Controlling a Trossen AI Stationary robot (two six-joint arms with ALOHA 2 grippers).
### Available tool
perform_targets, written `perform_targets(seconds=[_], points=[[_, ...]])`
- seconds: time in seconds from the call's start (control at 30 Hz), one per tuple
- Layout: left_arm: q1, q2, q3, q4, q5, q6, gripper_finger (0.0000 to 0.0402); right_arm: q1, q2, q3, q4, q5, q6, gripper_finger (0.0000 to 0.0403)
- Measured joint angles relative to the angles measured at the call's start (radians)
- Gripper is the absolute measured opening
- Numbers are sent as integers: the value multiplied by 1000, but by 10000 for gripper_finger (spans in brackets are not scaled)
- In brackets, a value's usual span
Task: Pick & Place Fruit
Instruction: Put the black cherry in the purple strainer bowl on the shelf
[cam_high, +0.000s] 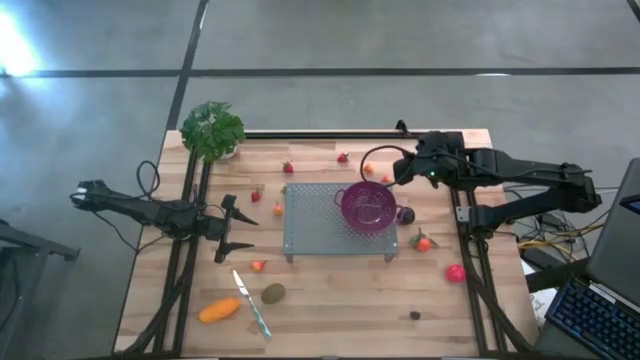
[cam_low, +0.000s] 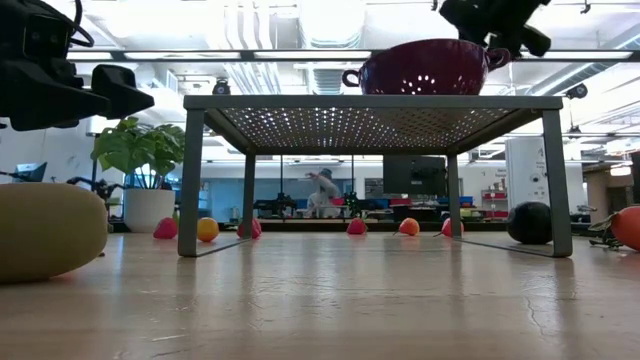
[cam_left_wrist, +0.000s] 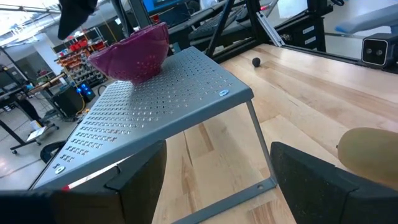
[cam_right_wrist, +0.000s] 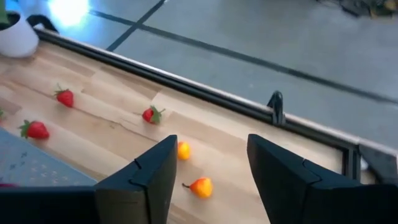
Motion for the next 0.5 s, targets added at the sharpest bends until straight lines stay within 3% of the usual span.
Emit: perform_targets(seconds=[0.3,0.4,0.5], points=[[0,0,0,0,0,0,291,-1,-114,-47,31,90,98,210],[0,0,0,0,0,0,291,-1,-143,-48,93,100,38,215],[0,0,0,0,0,0,291,-2,-147,-36,184,156,-146,222]])
